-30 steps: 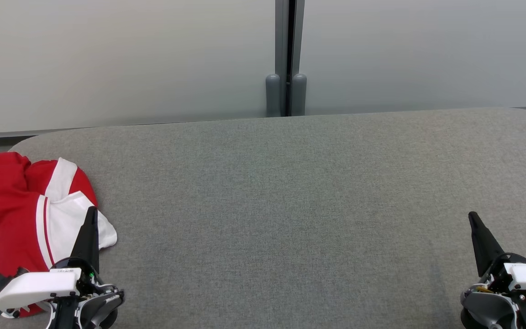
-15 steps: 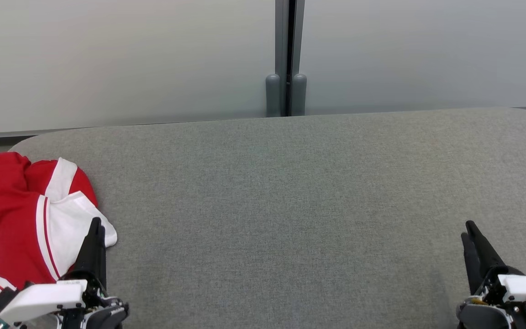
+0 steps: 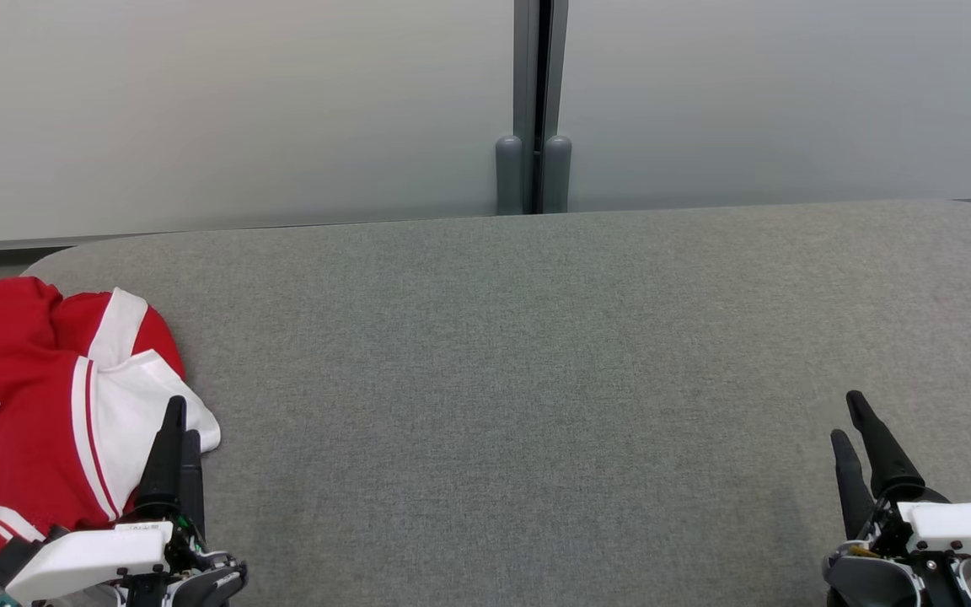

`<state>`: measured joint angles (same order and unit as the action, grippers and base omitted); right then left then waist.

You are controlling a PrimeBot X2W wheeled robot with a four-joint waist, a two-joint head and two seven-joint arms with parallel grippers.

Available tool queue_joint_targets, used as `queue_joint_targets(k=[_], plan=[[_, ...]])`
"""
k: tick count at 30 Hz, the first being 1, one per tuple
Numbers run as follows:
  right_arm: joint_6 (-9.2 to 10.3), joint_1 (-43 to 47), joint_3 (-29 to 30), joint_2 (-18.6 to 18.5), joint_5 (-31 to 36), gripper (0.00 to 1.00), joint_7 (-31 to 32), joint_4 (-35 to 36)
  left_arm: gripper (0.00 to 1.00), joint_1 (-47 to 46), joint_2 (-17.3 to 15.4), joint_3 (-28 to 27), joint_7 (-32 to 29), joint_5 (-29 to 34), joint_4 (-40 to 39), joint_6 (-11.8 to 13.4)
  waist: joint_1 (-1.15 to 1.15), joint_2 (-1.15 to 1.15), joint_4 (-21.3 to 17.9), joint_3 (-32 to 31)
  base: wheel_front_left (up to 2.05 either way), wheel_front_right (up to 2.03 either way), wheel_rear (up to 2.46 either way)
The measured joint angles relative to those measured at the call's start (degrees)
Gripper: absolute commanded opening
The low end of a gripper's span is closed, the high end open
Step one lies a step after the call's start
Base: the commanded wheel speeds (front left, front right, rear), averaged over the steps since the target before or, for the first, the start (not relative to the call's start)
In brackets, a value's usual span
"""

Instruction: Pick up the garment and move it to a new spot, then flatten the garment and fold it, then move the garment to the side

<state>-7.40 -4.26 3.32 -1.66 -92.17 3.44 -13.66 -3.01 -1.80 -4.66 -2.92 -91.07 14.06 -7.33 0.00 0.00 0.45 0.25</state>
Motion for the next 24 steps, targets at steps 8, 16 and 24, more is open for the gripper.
queue_joint_targets(k=[8, 16, 24], plan=[[0.0, -0.6, -2.1, -0.4, 3.1, 1.0, -2.3, 2.4, 1.0, 0.0, -0.1, 0.5, 2.0, 4.2, -2.3, 0.0, 0.0, 0.0, 0.3, 0.0, 0.0, 0.0, 0.0], [-0.01, -1.1, -3.8, -0.6, 8.0, 1.0, -4.1, 4.1, 1.0, 0.2, -0.2, 0.8, 3.8, 12.3, -4.2, 0.0, 0.0, 0.0, 0.5, 0.1, 0.0, 0.0, 0.0], [-0.01, -1.5, -5.0, -0.7, 15.2, 1.0, -5.9, 5.1, 1.0, 0.5, -0.3, 1.5, 5.5, 24.0, -5.0, 0.5, 0.0, 0.0, 0.7, 0.2, 0.0, 0.0, 0.0]])
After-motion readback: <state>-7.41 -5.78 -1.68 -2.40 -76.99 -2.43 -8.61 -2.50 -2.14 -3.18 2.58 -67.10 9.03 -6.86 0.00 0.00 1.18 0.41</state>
